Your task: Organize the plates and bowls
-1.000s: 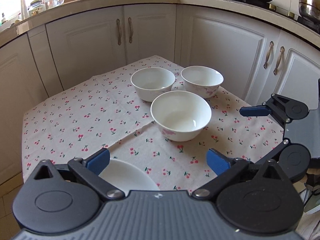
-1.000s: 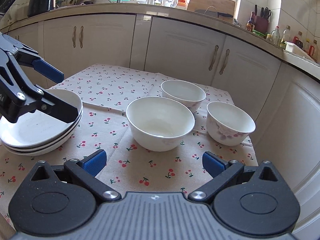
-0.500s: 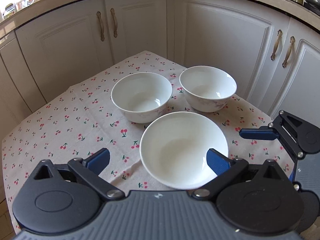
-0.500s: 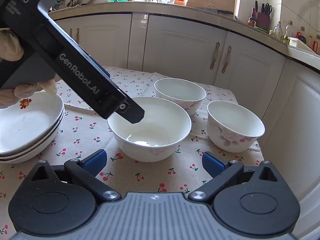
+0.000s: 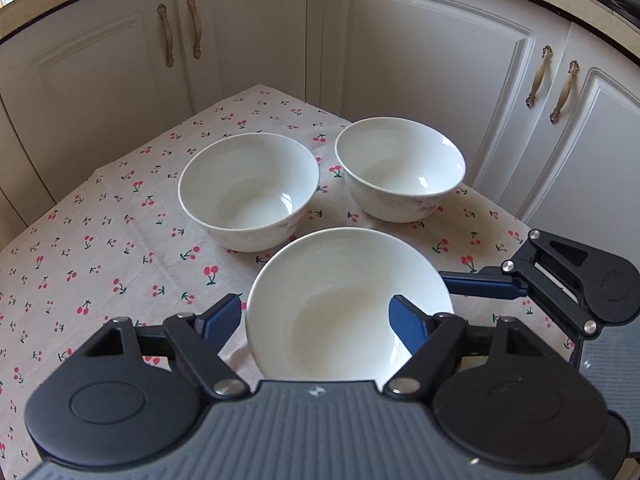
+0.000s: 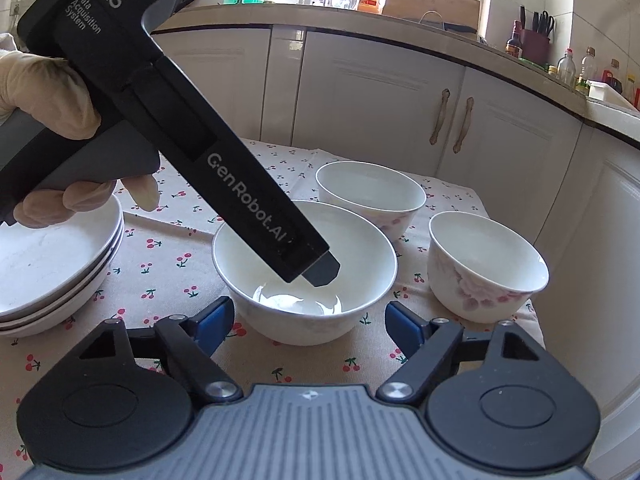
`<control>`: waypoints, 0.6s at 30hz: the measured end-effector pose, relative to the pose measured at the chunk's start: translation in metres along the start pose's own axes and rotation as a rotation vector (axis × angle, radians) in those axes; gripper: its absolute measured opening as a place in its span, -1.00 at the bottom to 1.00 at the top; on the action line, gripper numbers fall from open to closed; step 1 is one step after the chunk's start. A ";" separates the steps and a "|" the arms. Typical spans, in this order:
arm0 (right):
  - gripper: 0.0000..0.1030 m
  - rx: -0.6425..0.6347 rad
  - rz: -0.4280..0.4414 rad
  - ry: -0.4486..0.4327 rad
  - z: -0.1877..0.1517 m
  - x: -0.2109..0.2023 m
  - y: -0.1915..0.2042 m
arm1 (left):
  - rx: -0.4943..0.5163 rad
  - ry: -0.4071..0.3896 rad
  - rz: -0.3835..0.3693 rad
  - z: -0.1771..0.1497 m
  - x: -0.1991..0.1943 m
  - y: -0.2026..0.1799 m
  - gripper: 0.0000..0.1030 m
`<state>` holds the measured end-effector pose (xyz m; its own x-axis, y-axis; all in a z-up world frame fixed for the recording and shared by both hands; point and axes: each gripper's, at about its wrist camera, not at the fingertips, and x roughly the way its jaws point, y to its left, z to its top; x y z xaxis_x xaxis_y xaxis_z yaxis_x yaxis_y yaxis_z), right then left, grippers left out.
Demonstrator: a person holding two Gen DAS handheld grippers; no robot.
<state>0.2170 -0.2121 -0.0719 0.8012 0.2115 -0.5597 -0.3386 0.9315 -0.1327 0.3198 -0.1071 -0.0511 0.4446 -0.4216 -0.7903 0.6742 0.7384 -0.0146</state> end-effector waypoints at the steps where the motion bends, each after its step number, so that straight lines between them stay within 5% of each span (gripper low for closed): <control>1: 0.63 0.001 0.001 -0.002 0.001 0.000 0.000 | 0.003 0.002 -0.004 0.001 0.001 0.000 0.53; 18: 0.60 0.013 0.020 0.001 0.004 0.003 -0.002 | 0.029 0.027 -0.022 0.003 0.009 0.003 0.43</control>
<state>0.2220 -0.2117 -0.0707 0.7937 0.2299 -0.5632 -0.3482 0.9309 -0.1107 0.3273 -0.1099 -0.0561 0.4134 -0.4233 -0.8061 0.7006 0.7134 -0.0154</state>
